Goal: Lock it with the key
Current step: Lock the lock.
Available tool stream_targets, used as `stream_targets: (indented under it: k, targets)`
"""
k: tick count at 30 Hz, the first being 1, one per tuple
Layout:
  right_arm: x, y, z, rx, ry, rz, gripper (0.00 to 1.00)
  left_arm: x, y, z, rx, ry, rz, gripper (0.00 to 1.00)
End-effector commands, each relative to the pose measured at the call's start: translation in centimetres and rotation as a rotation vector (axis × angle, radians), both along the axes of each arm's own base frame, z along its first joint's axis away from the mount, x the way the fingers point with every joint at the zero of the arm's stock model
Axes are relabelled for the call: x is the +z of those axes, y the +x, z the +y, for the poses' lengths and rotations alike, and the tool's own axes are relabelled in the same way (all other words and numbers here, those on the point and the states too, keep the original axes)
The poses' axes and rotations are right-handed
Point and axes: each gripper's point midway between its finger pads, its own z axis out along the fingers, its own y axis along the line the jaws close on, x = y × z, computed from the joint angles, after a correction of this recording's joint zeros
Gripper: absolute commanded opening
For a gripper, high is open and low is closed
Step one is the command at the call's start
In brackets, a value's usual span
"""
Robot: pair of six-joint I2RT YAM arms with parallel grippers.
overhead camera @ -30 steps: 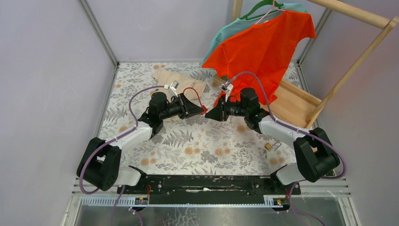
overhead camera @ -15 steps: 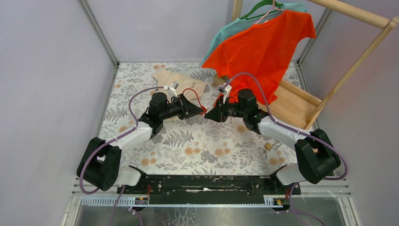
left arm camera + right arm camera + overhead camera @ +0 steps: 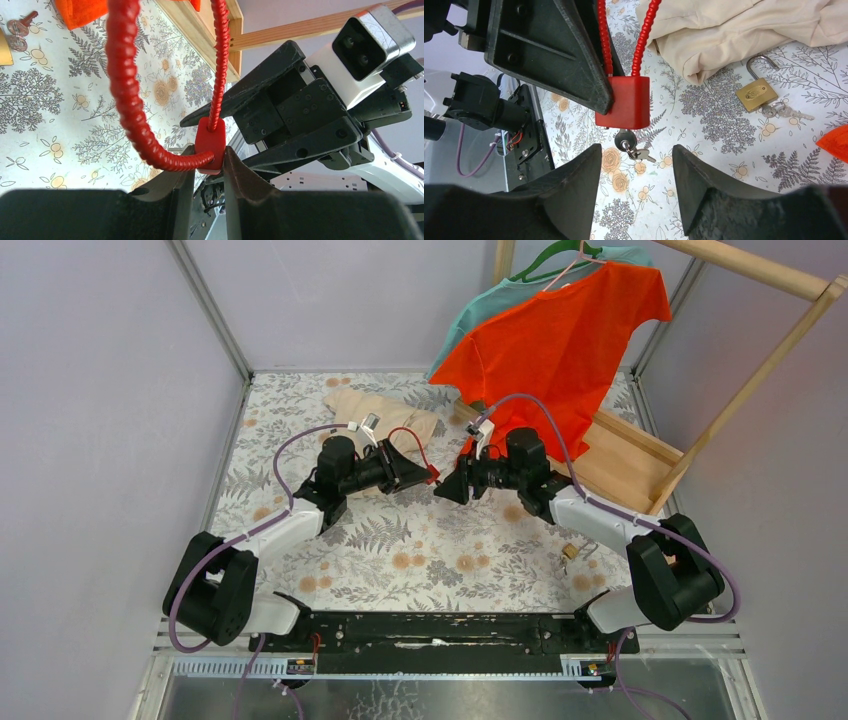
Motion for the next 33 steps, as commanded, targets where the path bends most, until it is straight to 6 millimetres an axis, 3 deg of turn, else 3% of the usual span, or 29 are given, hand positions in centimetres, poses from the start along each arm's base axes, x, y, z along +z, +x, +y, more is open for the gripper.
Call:
stream_targets:
  k: [1,13,25,33]
  targets:
    - [4.2,0.5,0.2,0.007,0.079,-0.060,0.62,1.9,0.2,0.1,-0.005,-0.028,-0.079,0.00]
    - [4.8,1.2,0.3,-0.044,0.083,-0.048,0.61,1.7,0.4,0.1,0.000,-0.030,-0.061,0.00]
    - [4.7,0.8,0.9,-0.028,0.067,-0.061,0.44,1.6,0.4,0.1,0.002,-0.029,-0.057,0.00]
    - [4.2,0.7,1.5,-0.018,0.030,-0.084,0.43,1.5,0.4,0.1,0.002,-0.029,-0.050,0.00]
